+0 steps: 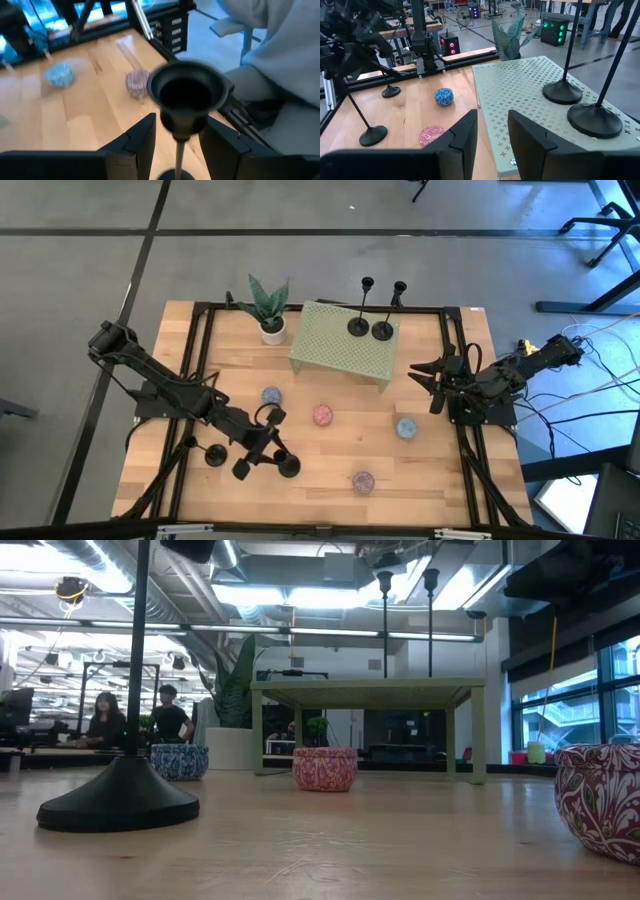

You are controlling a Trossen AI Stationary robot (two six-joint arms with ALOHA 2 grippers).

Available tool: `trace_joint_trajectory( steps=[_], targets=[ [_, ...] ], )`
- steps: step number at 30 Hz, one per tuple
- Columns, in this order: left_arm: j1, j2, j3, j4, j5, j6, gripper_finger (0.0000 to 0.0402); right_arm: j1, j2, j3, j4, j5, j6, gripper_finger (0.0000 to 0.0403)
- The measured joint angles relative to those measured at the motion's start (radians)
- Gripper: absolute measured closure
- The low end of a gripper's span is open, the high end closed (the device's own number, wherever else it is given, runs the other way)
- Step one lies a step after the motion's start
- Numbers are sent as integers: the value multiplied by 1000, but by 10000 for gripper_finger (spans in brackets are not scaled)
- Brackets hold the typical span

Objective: Pick & Place candle stick holders
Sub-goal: Put the black candle holder on the shelf aligned with the other black candle holders

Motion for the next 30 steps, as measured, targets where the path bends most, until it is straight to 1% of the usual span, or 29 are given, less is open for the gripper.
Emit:
trace_joint_trajectory(
  steps=[6, 12, 15, 17, 20, 23, 25, 28, 30],
  targets=[
    [0, 0, 0, 35, 0, 51, 265, 0, 0, 0, 0, 0, 0, 290],
    [0, 0, 0, 49, -1, 69, 305, 0, 0, 0, 0, 0, 0, 290],
    [0, 0, 2, 69, -8, 102, 305, 0, 0, 0, 0, 0, 0, 290],
    [0, 0, 11, 83, -31, 107, 305, 0, 0, 0, 0, 1, 0, 290],
    [0, 0, 41, 115, -93, 93, 302, 0, 0, 0, 0, 3, 0, 290],
    [1, 0, 79, 107, -152, 81, 291, 0, 0, 0, 0, 3, 0, 290],
    [13, 0, 116, 90, -164, 81, 289, 0, 0, 0, 0, 3, 0, 290],
    [51, 0, 187, 55, -166, 87, 295, 0, 0, 0, 0, 3, 0, 290],
    [86, 0, 231, 52, -193, 93, 300, 0, 0, 0, 0, 3, 0, 290]
  ],
)
